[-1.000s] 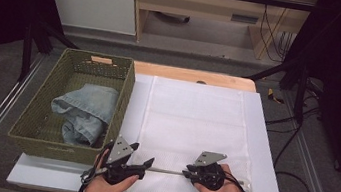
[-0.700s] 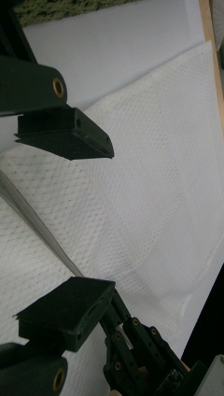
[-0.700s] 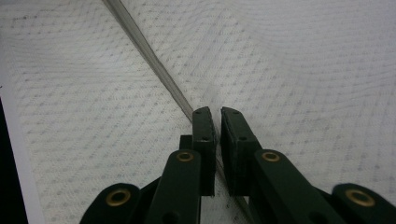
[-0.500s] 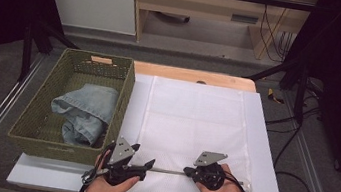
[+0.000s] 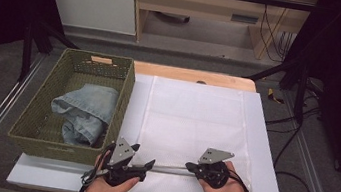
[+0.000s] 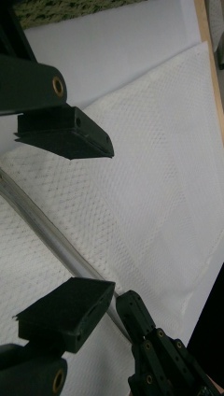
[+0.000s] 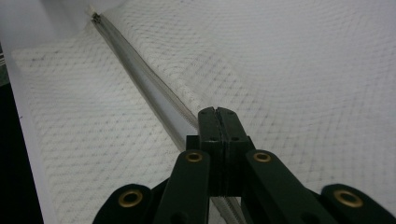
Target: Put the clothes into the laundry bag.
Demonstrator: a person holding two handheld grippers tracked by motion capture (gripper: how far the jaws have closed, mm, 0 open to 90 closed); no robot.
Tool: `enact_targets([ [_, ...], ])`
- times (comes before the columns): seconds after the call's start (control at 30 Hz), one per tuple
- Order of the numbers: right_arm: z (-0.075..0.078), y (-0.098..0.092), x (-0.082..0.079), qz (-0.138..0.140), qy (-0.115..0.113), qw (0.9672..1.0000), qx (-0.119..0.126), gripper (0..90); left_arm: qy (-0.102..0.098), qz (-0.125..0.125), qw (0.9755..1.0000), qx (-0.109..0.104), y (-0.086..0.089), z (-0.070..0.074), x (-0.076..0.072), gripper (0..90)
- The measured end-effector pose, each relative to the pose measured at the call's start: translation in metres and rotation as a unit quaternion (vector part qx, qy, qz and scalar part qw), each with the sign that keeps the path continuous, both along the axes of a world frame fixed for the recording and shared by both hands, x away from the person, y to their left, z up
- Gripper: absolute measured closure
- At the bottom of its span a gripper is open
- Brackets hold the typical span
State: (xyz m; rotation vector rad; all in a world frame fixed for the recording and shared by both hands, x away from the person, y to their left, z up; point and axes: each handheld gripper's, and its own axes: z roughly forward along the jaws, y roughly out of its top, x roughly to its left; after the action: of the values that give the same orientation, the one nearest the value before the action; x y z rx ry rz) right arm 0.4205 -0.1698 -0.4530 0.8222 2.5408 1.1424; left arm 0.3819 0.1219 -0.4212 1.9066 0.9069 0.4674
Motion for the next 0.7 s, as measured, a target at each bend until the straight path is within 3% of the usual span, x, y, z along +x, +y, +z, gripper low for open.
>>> enact_targets([
  [0.23, 0.015, -0.003, 0.001, -0.005, -0.008, 1.0000, 0.002, 90.0, -0.003, 0.005, 1.0000, -0.001, -0.001, 0.009, -0.005, 27.4],
  [0.4, 0.026, -0.003, 0.007, -0.007, -0.009, 0.9999, 0.006, 90.0, -0.001, 0.014, 0.9998, 0.011, 0.000, 0.014, -0.006, 26.1],
  [0.7, 0.050, -0.009, 0.011, -0.014, -0.023, 0.9992, 0.030, 90.0, -0.006, 0.013, 0.9998, 0.010, 0.005, 0.028, -0.005, 20.5],
])
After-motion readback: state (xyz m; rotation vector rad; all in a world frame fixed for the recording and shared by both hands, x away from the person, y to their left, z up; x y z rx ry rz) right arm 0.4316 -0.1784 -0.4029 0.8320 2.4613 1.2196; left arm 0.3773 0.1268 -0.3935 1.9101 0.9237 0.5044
